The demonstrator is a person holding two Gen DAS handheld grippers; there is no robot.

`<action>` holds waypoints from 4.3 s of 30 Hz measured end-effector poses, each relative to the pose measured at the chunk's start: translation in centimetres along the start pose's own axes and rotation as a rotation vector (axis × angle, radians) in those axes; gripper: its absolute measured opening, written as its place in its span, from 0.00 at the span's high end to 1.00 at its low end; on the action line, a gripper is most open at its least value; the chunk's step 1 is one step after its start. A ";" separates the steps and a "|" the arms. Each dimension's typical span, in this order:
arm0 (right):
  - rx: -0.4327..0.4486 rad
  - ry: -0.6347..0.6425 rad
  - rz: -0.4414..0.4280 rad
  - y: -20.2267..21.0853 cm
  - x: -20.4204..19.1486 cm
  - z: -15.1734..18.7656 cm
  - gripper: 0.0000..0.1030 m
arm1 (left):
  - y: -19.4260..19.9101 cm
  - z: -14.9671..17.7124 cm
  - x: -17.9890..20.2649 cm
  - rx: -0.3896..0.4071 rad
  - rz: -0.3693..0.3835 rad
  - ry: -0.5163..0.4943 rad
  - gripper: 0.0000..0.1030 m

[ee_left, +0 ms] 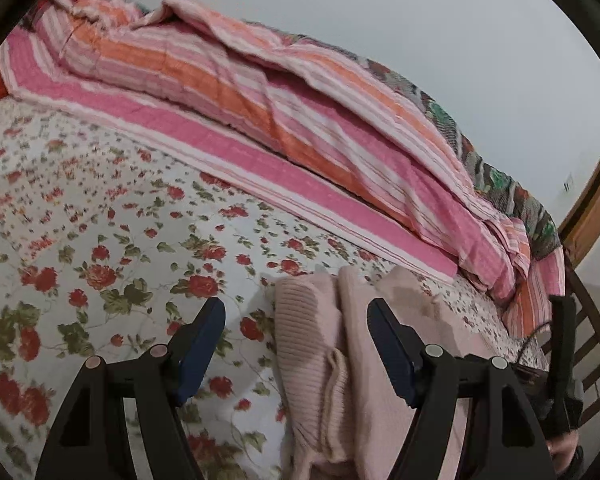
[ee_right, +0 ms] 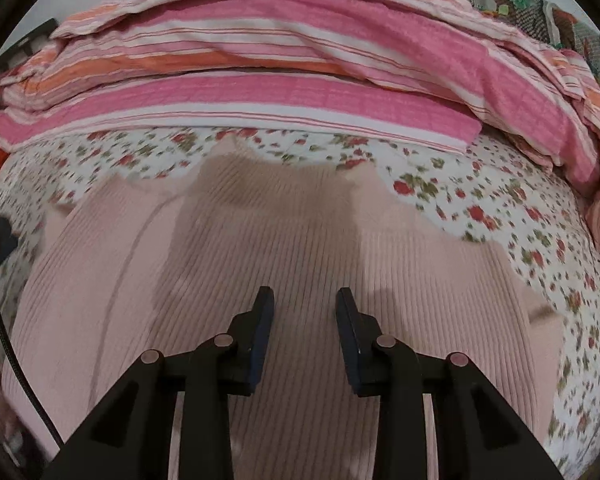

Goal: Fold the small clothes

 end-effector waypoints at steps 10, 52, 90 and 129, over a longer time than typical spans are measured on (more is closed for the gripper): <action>0.023 0.123 -0.029 5.1 -3.5 7.9 0.69 | 3.2 2.5 0.4 0.019 -0.077 -0.092 0.30; 0.451 -0.323 -0.208 12.3 17.5 11.4 0.69 | 0.8 8.5 3.3 -0.096 0.067 0.158 0.37; 0.563 -0.512 -0.236 17.3 27.0 16.4 0.68 | 6.2 16.1 32.2 -0.011 0.051 -0.490 0.33; 0.416 -0.361 -0.315 10.8 17.7 9.0 0.83 | 1.2 7.1 17.2 0.068 -0.124 -0.456 0.28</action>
Point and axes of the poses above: each gripper's, at about its wrist camera, not at the fingertips, and y roughly against the way its jaws point, x to its right, z to its underside, the point moved 3 cm from there along -y, roughly the way its jaws point, and after that the axes turned 13 degrees about -z, right-handed, at the moved point
